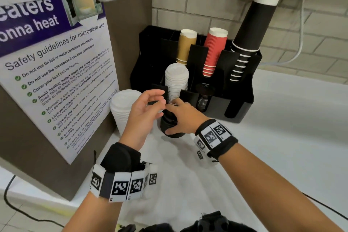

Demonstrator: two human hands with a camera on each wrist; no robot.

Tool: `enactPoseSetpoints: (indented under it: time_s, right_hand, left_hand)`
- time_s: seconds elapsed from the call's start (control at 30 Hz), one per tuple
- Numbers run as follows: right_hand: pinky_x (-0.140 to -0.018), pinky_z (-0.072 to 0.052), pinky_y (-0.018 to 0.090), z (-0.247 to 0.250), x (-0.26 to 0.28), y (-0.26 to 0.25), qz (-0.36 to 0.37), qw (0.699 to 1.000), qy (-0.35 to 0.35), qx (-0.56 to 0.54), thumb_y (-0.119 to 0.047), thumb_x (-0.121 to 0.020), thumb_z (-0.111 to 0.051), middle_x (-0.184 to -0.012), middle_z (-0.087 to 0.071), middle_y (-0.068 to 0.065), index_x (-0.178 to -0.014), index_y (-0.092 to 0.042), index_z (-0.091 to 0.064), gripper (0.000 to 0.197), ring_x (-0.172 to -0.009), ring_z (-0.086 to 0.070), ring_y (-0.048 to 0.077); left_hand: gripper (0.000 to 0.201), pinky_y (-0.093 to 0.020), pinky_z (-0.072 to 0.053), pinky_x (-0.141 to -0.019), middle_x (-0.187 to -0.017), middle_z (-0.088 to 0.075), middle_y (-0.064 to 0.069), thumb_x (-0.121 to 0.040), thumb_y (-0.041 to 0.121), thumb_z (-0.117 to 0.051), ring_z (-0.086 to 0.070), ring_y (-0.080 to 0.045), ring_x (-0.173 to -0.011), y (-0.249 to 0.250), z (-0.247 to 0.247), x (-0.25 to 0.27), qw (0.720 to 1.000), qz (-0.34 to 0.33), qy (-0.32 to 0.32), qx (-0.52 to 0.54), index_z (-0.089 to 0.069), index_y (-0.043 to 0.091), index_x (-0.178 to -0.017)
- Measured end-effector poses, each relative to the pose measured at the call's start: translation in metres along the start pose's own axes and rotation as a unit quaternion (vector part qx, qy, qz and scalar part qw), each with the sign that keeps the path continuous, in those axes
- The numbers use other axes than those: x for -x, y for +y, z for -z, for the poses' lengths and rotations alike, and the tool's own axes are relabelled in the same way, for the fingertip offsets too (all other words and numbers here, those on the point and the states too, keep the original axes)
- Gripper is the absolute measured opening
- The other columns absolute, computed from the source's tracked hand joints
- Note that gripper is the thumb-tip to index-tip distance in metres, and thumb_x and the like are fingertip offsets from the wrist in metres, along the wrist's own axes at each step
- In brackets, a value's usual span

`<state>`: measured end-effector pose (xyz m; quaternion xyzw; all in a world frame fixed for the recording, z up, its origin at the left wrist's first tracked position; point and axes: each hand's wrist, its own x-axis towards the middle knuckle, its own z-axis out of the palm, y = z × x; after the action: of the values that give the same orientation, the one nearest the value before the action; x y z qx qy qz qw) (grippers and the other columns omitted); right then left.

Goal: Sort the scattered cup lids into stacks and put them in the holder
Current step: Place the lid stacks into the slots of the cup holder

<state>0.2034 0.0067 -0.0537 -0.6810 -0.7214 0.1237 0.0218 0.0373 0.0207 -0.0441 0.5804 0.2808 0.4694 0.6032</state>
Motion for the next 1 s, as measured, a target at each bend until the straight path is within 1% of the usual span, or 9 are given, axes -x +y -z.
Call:
enactPoseSetpoints:
  time_s: [0.2,0.3,0.37,0.47,0.6,0.67,0.77,0.9,1.0]
  right_hand:
    - [-0.093,-0.047,0.044,-0.005,-0.006,0.004,-0.01,0.999,0.027,-0.03,-0.041,-0.075,-0.075,-0.127,-0.038,0.007,-0.142,-0.028,-0.038,0.078,-0.109,-0.048,0.035]
    - [-0.095,-0.047,0.044,0.002,0.0,0.007,-0.006,0.992,0.088,-0.086,-0.037,-0.072,-0.077,-0.123,-0.04,0.005,-0.138,-0.026,-0.044,0.075,-0.109,-0.049,0.032]
    - [-0.097,-0.046,0.04,0.011,0.009,0.008,-0.009,0.971,0.161,-0.175,-0.033,-0.071,-0.078,-0.118,-0.042,0.002,-0.132,-0.027,-0.049,0.068,-0.11,-0.05,0.024]
    - [-0.096,-0.047,0.03,0.026,0.028,0.005,-0.013,0.906,0.225,-0.359,-0.026,-0.075,-0.078,-0.113,-0.05,0.0,-0.128,-0.029,-0.053,0.058,-0.106,-0.054,0.014]
    - [-0.089,-0.053,0.031,0.032,0.054,-0.007,0.027,0.82,0.189,-0.539,-0.023,-0.082,-0.073,-0.111,-0.063,-0.002,-0.122,-0.038,-0.057,0.046,-0.102,-0.065,0.014]
    - [-0.086,-0.053,0.031,0.031,0.062,-0.01,0.036,0.809,0.177,-0.56,-0.025,-0.083,-0.072,-0.115,-0.064,0.003,-0.121,-0.038,-0.058,0.043,-0.105,-0.064,0.015]
    - [-0.088,-0.054,0.034,0.032,0.072,-0.002,0.039,0.795,0.14,-0.589,-0.023,-0.081,-0.073,-0.114,-0.064,0.002,-0.128,-0.035,-0.055,0.051,-0.107,-0.065,0.018]
    - [-0.079,-0.056,0.032,0.032,0.081,0.008,0.031,0.783,0.124,-0.609,-0.018,-0.078,-0.073,-0.106,-0.068,0.002,-0.125,-0.034,-0.057,0.052,-0.1,-0.068,0.021]
    - [-0.08,-0.057,0.036,0.032,0.082,0.009,0.026,0.778,0.129,-0.615,-0.019,-0.08,-0.073,-0.111,-0.069,0.011,-0.129,-0.026,-0.056,0.053,-0.103,-0.068,0.026]
  left_hand:
    - [0.026,-0.023,-0.051,-0.078,-0.084,-0.064,0.024,-0.096,0.01,-0.058,-0.064,-0.012,-0.095,-0.001,0.0,0.002,1.0,0.0,0.008,-0.001,-0.066,0.034,-0.101]
    - [0.024,-0.022,-0.053,-0.079,-0.094,-0.063,0.015,-0.095,0.01,-0.059,-0.063,-0.013,-0.096,0.001,-0.002,0.003,1.0,0.0,0.01,-0.002,-0.065,0.032,-0.103]
    - [0.025,-0.018,-0.052,-0.078,-0.102,-0.06,0.009,-0.094,0.009,-0.06,-0.062,-0.007,-0.094,0.002,-0.004,0.004,0.999,-0.021,0.01,-0.027,-0.063,0.031,-0.104]
    - [0.033,-0.008,-0.046,-0.076,-0.116,-0.055,0.008,-0.089,0.012,-0.068,-0.059,-0.002,-0.097,0.003,-0.012,0.005,0.992,-0.068,0.01,-0.107,-0.058,0.033,-0.113]
    - [0.077,-0.016,-0.051,-0.09,-0.138,-0.045,0.014,-0.07,0.032,-0.077,-0.051,-0.001,-0.124,0.001,-0.018,0.005,0.994,-0.025,-0.084,-0.069,-0.04,0.043,-0.137]
    - [0.087,-0.018,-0.049,-0.095,-0.137,-0.051,0.021,-0.068,0.031,-0.078,-0.053,0.0,-0.125,-0.001,-0.02,0.004,0.99,-0.026,-0.127,-0.052,-0.036,0.042,-0.143]
    - [0.086,-0.008,-0.045,-0.089,-0.125,-0.057,0.031,-0.069,0.024,-0.08,-0.053,0.007,-0.12,-0.003,-0.021,0.002,0.988,-0.045,-0.142,-0.052,-0.039,0.036,-0.143]
    - [0.089,-0.007,-0.046,-0.086,-0.123,-0.057,0.031,-0.064,0.022,-0.089,-0.056,0.005,-0.117,-0.005,-0.022,0.001,0.985,-0.054,-0.151,-0.059,-0.044,0.034,-0.14]
    - [0.087,-0.01,-0.047,-0.087,-0.124,-0.057,0.03,-0.058,0.034,-0.087,-0.056,0.003,-0.116,-0.005,-0.028,0.001,0.986,-0.058,-0.144,-0.062,-0.047,0.037,-0.135]
